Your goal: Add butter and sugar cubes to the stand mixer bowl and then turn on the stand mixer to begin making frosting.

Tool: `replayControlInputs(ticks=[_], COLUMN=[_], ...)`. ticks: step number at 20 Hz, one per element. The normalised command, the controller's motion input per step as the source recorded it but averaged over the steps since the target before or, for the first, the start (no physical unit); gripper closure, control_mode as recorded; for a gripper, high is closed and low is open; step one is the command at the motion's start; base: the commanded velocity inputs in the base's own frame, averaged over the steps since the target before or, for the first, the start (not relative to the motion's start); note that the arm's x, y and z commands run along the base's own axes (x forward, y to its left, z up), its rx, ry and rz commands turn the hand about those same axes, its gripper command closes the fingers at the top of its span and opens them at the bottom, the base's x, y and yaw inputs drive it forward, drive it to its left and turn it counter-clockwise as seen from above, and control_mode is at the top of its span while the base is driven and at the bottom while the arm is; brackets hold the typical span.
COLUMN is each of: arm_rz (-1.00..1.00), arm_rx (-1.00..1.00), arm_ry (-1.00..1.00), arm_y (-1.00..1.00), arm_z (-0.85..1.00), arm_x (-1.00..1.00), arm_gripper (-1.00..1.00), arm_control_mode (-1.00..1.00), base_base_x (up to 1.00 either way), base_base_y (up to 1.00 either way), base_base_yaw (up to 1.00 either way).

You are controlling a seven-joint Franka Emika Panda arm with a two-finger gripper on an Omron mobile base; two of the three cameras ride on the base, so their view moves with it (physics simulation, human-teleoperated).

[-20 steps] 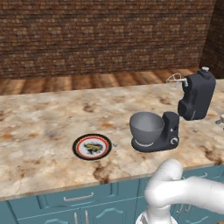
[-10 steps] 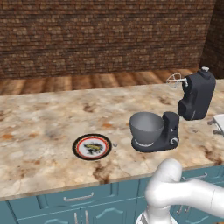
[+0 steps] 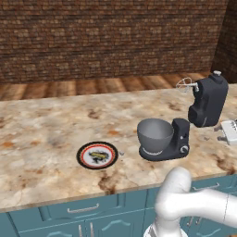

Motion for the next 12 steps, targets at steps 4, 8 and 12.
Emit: replayControlInputs(ticks=[4, 8, 12], arm_rz=[-0.03, -0.02, 0.0], arm_rx=[0.0, -0.01, 0.0], arm_ry=[0.0, 0.0, 0.0], arm_y=[-0.33, -0.32, -0.15], arm_z=[-0.22, -0.32, -0.36], arm_x=[0.39, 0.31, 0.14], arm_gripper=[-1.0, -1.0, -1.0], arm_control_mode=[-1.0, -1.0, -1.0], base_base_x=[0.0, 0.0, 0.0], base_base_y=[0.0, 0.0, 0.0], base_base_yaw=[0.0, 0.0, 0.0])
